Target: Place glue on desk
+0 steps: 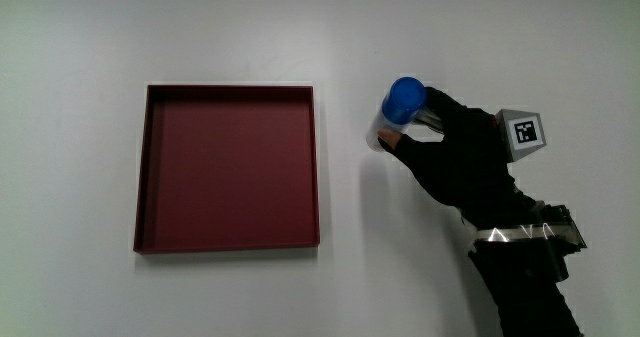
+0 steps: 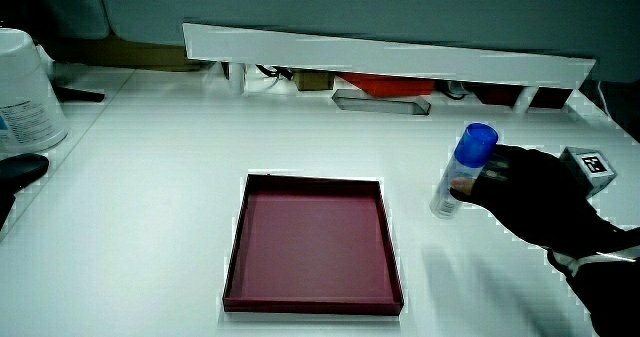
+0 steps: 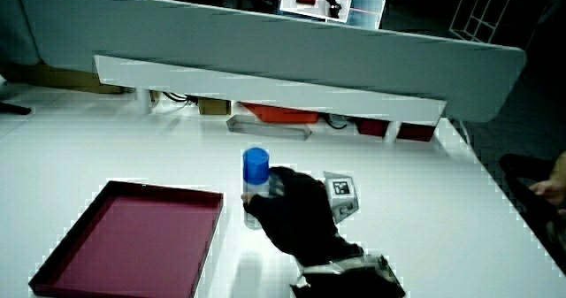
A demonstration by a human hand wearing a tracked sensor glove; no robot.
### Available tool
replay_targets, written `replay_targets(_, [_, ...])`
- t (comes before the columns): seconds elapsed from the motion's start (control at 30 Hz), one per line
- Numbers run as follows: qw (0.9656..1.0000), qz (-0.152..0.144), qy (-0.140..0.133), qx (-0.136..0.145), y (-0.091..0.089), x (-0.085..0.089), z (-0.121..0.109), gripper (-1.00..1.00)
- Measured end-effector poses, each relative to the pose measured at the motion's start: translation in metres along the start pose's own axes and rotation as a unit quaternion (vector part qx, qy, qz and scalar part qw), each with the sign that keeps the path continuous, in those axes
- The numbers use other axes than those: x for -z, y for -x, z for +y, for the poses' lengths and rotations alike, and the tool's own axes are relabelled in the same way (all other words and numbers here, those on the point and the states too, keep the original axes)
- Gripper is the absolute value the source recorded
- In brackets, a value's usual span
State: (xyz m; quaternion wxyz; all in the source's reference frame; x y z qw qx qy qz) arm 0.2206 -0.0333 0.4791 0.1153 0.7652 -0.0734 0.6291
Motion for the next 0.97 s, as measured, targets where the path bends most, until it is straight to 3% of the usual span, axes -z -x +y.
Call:
replay_targets(0.23, [0.9994,0.004,-0.010,0.034,-0.037,-0.007,-0.009,0.00])
replay_targets(0.47, [0.9981,0.014,-0.014,0.058,-0.060,-0.005,-0.017,0.00])
replay_targets(0.5, [0.9977,0.029,-0.014,0.060,-0.060,-0.004,-0.018,0.00])
replay_targets(0.63, [0.9977,0.022,-0.019,0.061,-0.066,-0.004,-0.020,0.00])
replay_targets(0.7, [0.9976,0.034,-0.021,0.057,-0.064,-0.003,-0.020,0.00])
replay_targets(0.8, [0.9970,0.033,-0.018,0.068,-0.067,-0.003,-0.022,0.00])
replay_targets(0.9, [0.9951,0.020,-0.011,0.097,-0.069,-0.005,-0.027,-0.33])
replay_targets(0.97, [0.9938,-0.012,-0.004,0.111,-0.068,-0.008,-0.035,-0.56])
